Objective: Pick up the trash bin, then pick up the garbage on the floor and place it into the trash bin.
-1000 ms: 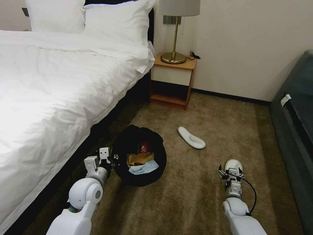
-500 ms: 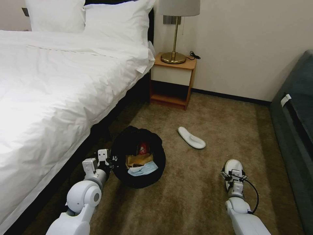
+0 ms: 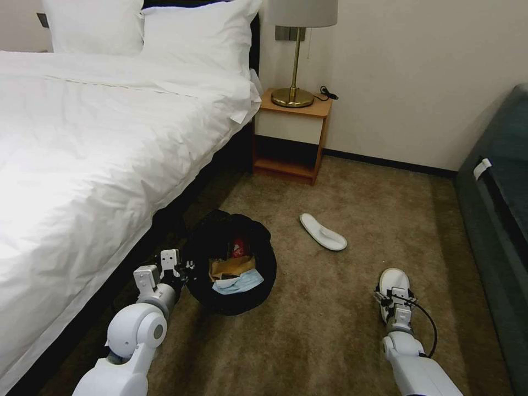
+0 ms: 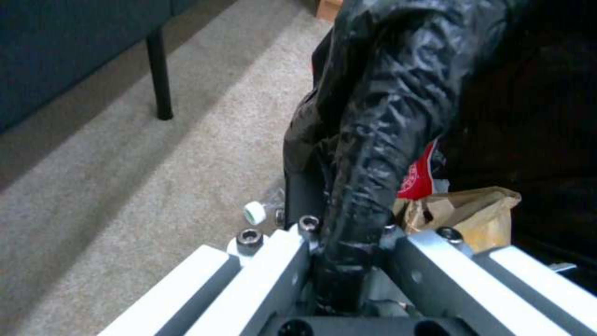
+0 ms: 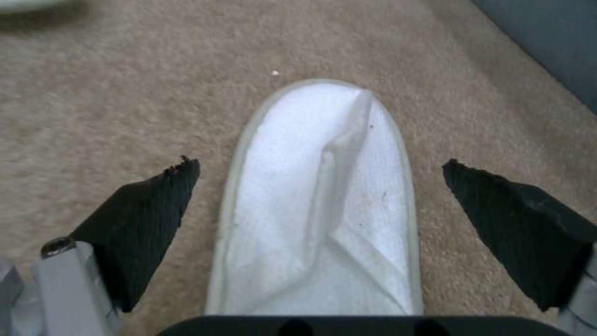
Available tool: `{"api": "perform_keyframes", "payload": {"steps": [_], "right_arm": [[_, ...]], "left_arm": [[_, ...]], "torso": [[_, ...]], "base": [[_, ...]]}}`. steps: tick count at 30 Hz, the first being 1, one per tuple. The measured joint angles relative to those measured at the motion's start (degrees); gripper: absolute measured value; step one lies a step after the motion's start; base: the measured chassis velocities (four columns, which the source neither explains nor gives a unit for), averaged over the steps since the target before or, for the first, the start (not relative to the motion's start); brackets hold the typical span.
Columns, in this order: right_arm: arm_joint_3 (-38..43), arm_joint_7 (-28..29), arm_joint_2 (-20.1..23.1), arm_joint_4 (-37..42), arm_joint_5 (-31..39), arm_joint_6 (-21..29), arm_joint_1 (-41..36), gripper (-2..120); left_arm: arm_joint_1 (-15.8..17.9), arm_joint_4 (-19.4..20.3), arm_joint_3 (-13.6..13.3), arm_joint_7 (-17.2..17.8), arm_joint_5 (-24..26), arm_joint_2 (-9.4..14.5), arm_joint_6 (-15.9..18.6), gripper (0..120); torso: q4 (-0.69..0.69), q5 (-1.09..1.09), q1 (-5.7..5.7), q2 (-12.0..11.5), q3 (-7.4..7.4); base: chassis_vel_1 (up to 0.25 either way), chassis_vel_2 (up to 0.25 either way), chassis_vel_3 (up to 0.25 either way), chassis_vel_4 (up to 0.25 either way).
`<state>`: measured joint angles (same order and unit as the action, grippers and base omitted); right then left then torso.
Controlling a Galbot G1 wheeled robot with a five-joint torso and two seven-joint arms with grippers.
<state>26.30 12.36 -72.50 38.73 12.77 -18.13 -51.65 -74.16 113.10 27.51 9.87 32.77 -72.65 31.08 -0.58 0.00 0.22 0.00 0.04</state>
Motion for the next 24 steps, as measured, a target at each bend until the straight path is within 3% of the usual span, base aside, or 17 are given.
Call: {"api": "perform_keyframes", "payload": {"steps": [17, 24], "right_arm": [[-1.47, -3.61, -0.61, -15.16, 1.18, -4.21, 9.25, 100], [-2.46, -5.28, -1.14, -19.49, 2.64, -4.90, 12.82, 77]], "left_arm": [[2.07, -1.64, -1.36, 0.04, 0.21, 0.02, 0.09, 0], [2.29, -1.81, -1.29, 0.22, 0.27, -0.11, 0.11, 0]], "torso": [[0.00, 0.00, 0.00, 0.00, 0.00], [0.00, 0.00, 0.00, 0.00, -0.01]], "base": [[0.000, 0.000, 0.000, 0.000], [0.000, 0.000, 0.000, 0.000]]}}
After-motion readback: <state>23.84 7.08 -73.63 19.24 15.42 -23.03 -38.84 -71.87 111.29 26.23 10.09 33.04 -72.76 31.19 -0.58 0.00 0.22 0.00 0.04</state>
